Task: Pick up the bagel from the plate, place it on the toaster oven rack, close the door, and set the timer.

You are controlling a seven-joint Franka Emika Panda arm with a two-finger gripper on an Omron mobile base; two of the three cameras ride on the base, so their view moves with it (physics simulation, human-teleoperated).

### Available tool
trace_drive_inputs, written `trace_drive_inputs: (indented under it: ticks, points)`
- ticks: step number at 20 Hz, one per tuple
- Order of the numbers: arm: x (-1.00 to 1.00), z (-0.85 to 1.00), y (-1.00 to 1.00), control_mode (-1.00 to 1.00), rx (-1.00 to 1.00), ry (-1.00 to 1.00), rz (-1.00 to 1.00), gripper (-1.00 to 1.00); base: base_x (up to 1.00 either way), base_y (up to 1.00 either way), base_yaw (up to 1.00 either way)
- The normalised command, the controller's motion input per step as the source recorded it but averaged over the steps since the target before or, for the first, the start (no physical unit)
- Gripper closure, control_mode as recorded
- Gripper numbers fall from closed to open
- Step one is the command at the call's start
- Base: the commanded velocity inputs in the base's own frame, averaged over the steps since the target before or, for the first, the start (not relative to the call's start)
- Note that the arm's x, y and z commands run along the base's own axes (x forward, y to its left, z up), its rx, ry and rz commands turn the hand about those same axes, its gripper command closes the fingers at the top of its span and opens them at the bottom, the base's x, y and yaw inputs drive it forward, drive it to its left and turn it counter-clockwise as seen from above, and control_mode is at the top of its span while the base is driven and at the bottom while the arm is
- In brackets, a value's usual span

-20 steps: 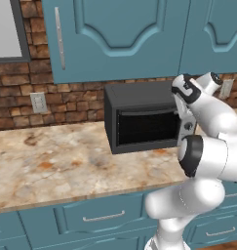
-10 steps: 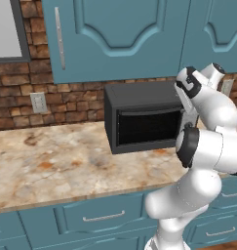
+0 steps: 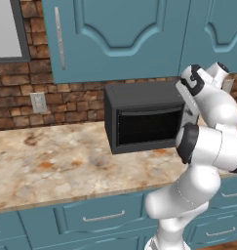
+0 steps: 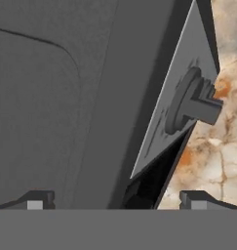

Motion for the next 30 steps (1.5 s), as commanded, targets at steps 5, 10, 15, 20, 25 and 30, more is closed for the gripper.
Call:
trace_drive_inputs:
  ticks: [5, 10, 15, 20, 25, 30]
  points:
    - [-0.54, 0.00, -1.00, -1.00, 0.00, -0.09, 0.15, -1.00, 0.00, 0.00, 0.00]
    - [-0.94, 0.00, -0.83, -1.00, 0.00, -0.20, 0.21, -1.00, 0.00, 0.00, 0.00]
    - [-0.94, 0.00, -0.03, -1.00, -0.02, -0.22, 0.01, -1.00, 0.00, 0.00, 0.00]
    - [-0.91, -0.41, 0.02, -1.00, -0.08, -0.08, -0.08, -1.00, 0.00, 0.00, 0.00]
    - [-1.00, -0.63, 0.04, -1.00, -0.08, -0.08, -0.12, -1.00, 0.00, 0.00, 0.00]
    - [-0.82, -0.08, 0.00, -1.00, -0.14, -0.17, -0.02, -1.00, 0.00, 0.00, 0.00]
